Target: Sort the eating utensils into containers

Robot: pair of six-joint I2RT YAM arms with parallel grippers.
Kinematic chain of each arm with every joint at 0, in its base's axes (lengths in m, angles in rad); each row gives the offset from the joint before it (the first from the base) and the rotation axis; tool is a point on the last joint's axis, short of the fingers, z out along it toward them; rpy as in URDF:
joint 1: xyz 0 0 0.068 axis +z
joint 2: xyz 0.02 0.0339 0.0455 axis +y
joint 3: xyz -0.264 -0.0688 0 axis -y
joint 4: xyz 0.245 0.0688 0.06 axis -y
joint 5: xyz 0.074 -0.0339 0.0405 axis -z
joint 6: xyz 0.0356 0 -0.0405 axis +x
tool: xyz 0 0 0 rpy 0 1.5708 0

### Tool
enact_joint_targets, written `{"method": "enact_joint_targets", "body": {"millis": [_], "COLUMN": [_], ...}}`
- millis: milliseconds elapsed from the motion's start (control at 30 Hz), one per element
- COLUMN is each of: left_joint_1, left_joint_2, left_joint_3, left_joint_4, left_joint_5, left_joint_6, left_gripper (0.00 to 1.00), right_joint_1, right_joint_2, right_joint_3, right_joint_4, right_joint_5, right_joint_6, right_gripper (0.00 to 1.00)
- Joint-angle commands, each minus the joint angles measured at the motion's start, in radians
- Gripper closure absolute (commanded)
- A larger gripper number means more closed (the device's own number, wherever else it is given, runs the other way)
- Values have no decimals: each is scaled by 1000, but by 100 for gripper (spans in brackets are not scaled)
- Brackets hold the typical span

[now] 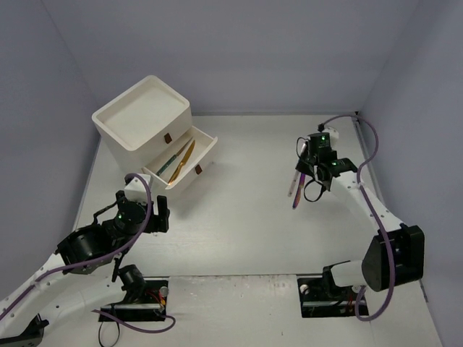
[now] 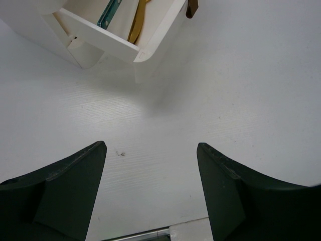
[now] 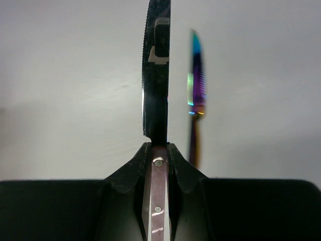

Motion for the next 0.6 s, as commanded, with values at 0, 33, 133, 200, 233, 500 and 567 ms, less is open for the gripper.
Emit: {"method": "enact_joint_targets", "body": {"millis": [0, 33, 133, 200, 233, 500, 567], "left_joint_1": [7, 7, 7, 7, 7, 7, 8], "left_joint_2": [25, 28, 34, 31, 31, 26, 22], "left_joint_3": [19, 21, 30, 35, 38, 66, 68], "left_joint_4": [43, 43, 42, 44, 45, 43, 43], "left_joint_5": [-25, -27, -27, -25, -25, -22, -24], "left_joint_6": [-9, -8, -8, -11, -12, -4, -7], "left_gripper": [30, 30, 30, 30, 30, 30, 30], "right_joint_1": [158, 184, 257, 307, 337, 489, 516], "right_joint_2": [-18, -3, 61, 113, 147, 420, 471], "right_joint_3": [166, 188, 258, 318, 354, 575, 630], "right_joint_4": [98, 132, 231, 295, 326, 500, 522], "right_joint_5": [-84, -102, -131, -120, -115, -103, -103], "right_joint_6": [141, 176, 257, 302, 325, 472, 513], "right_gripper": [100, 100, 100, 100, 100, 100, 100]}}
